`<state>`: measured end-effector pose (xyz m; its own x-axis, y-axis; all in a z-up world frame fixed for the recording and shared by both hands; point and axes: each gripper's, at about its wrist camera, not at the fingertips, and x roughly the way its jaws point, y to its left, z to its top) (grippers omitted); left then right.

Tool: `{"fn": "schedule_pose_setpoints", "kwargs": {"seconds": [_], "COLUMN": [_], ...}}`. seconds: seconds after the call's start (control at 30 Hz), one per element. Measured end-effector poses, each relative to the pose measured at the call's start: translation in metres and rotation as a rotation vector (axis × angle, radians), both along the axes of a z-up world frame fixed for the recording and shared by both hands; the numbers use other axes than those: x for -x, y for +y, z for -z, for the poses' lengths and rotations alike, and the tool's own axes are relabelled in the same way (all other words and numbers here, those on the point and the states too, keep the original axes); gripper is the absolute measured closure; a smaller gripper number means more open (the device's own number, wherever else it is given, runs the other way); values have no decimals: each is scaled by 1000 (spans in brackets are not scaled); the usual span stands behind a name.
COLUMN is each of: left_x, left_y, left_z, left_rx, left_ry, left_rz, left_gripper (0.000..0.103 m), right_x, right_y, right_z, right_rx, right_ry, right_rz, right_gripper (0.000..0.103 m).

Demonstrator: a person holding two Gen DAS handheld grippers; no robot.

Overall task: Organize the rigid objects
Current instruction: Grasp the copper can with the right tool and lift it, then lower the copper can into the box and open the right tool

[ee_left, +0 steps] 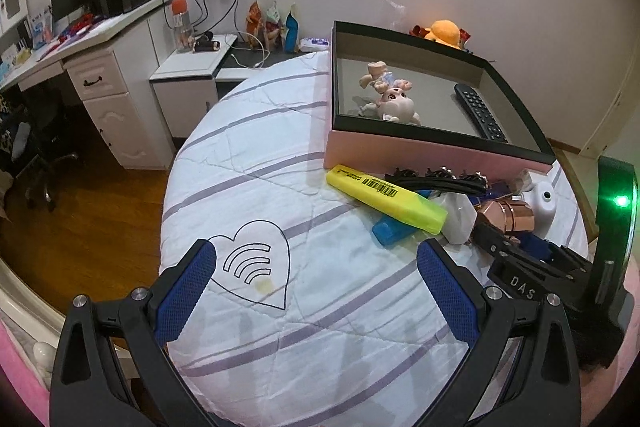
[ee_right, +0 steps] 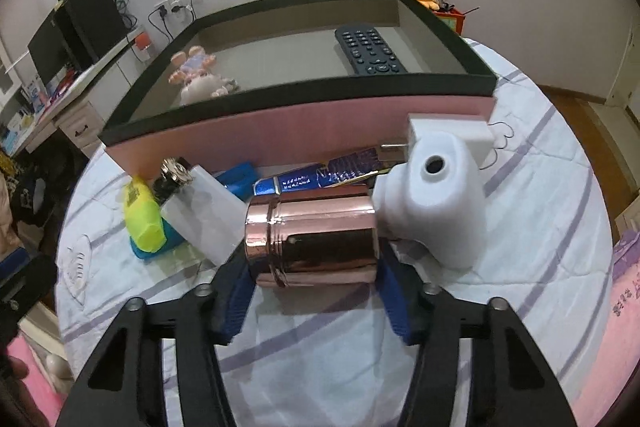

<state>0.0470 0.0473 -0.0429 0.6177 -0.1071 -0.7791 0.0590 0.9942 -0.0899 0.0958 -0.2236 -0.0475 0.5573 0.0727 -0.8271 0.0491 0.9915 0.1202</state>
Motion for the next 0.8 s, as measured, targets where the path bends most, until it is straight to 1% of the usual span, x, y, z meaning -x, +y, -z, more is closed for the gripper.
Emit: {"fn": "schedule_pose_setpoints", "kwargs": {"seconds": [0.07, 0.17, 0.33, 0.43, 0.57, 0.7, 0.8], "left_x": [-1, -1, -1, -2, -9, -25, -43], "left_y": [0, 0, -7, -13, -21, -26, -29], "left_z": [1, 1, -3, -8, -22, -36, -45], "left_rx": [0, 0, -13, -21, -39, -45, -49], "left_ry": [2, 2, -9, -23, -63, -101, -125], "left_rz": [-4, -5, 4, 10, 15, 4, -15], "left_gripper": [1, 1, 1, 1, 1, 1, 1], "right_x": [2, 6, 14, 21, 25, 12, -7], "right_y": [0, -6, -10, -12, -7, -1, 0], "right_z": [0, -3, -15, -30, -55, -82, -94], "right_rx": [5, -29, -37, -36, -27, -13, 4], "right_ry": [-14, -24, -38, -63, -112, -159, -178], "right_rz": [-4, -9, -22, -33, -57, -88, -108], "right_gripper": [48, 48, 48, 48, 48, 48, 48]}}
